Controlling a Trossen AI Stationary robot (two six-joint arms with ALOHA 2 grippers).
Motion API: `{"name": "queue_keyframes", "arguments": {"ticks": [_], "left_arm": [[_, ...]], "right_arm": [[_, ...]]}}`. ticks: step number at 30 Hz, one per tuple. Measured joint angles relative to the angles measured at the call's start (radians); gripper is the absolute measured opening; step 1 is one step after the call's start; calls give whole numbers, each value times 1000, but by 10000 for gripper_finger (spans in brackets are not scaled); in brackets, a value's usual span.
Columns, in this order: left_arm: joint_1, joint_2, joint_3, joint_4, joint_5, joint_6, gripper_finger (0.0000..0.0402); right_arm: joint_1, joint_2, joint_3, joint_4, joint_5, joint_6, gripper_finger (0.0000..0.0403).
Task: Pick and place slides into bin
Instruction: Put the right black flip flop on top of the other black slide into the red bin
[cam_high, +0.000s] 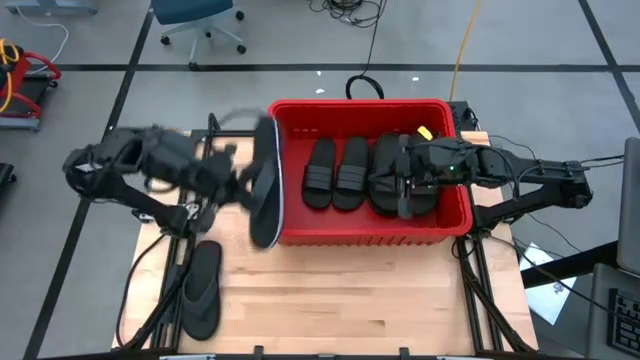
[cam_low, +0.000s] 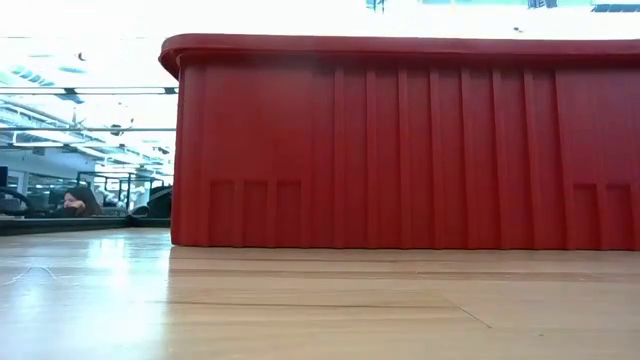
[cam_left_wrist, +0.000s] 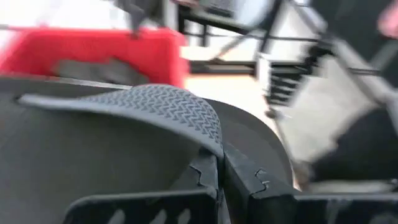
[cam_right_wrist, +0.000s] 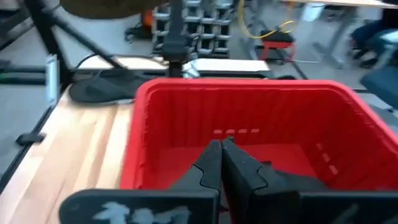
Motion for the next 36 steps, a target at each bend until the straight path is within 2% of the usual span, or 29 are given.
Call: {"name": "queue_keyframes", "arguments": {"ticks": [5,8,11,16,21,26,32,36], "left_arm": [[215,103,67,-2,150,172,1],[310,219,127,-2,211,238,1],[375,365,220,-13,256,294,1],[449,588,379,-59,395,373,2],[494,753,476,-45,407,365,2],[508,854,474,-14,398,308,1],[504,961,473,4,401,280,1],[517,1020,473,51,405,186,1]], "right_arm": [[-1,0,0,12,99,69,0],[-17,0,0,-8,100,96,0],[-44,0,0,-61,102,92,0],[-115,-7,0,-97,100,69,0],[-136,-58,0,-77,94,-51,0],[-144,-115,0,-70,93,-139,0],[-181,-143,0,-71,93,-138,0],[-190,-146,0,-71,94,-138,0]]}}
